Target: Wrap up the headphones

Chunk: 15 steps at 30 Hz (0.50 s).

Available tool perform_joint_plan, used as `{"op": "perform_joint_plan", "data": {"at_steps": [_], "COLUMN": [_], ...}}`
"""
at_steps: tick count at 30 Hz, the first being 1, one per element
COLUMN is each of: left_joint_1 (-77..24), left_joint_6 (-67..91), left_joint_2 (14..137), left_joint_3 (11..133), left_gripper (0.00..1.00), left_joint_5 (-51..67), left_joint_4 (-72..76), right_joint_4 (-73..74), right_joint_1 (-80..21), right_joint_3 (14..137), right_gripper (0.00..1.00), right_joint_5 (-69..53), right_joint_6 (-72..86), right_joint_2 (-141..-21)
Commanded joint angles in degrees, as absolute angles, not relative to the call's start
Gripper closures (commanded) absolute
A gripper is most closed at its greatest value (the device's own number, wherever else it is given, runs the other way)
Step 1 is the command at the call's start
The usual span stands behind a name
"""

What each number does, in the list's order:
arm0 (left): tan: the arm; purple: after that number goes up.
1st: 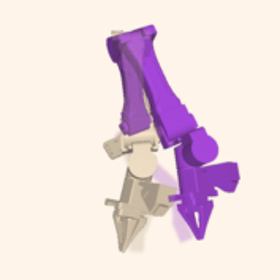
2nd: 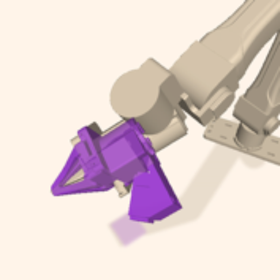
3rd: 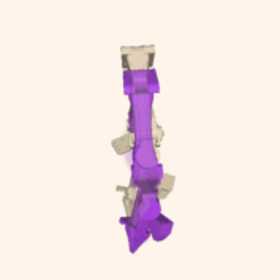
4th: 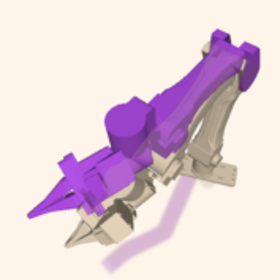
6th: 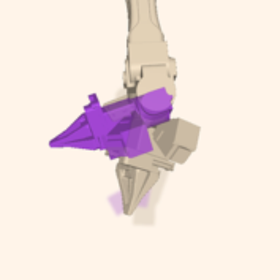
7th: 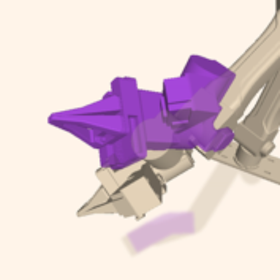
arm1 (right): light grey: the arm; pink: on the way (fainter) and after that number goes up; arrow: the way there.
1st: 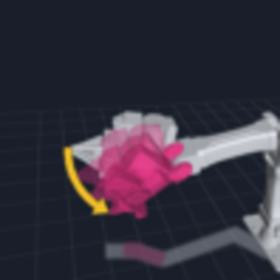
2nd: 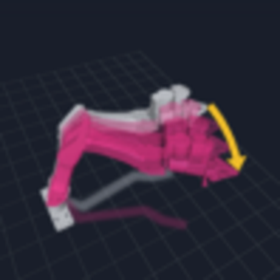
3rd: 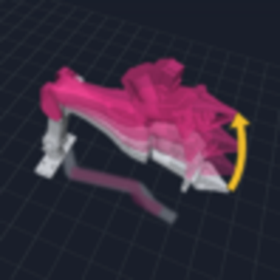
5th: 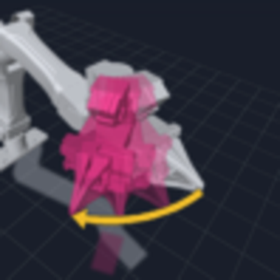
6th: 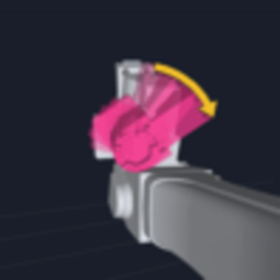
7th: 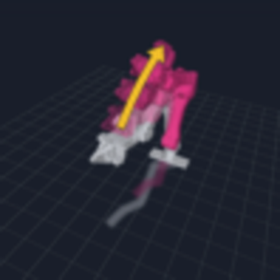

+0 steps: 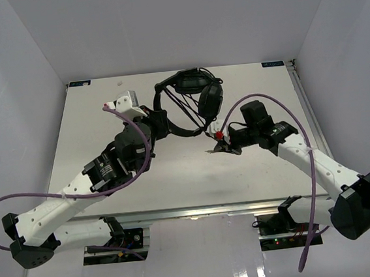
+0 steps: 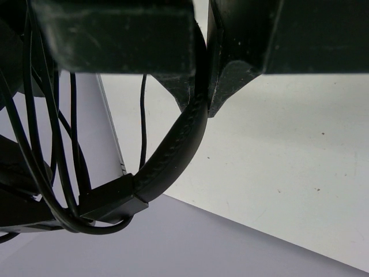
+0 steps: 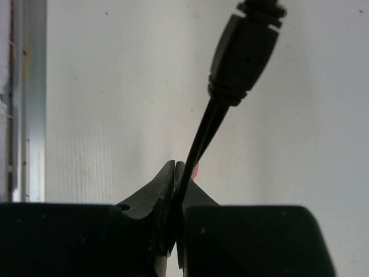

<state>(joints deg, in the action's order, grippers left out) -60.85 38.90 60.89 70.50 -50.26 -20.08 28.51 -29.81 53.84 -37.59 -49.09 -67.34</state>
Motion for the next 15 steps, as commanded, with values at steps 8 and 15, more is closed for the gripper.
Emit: {"op": "perform_joint_plan", "data": {"at_steps": [8, 15], "left_joint_1": [-54.6, -50.7], "left_joint_6": [42.0, 41.7], "left_joint_2": [60.6, 62.9], "left_joint_3": [71.3, 71.8], "left_gripper": [1.0, 1.0], "left_joint_5": [-52.9, -50.7], "left_joint_4": [-20.9, -24.3], "right_joint_4": [42.6, 45.6], "right_joint_1": [-36.6, -44.3], "right_joint_3": [60.3, 64.1], "right_gripper": [0.92, 0.92], "right_joint_5": [-16.0, -4.9], "right_joint_6": [-65.7, -70.5], "right_joint_2": [-53.3, -52.0]}}
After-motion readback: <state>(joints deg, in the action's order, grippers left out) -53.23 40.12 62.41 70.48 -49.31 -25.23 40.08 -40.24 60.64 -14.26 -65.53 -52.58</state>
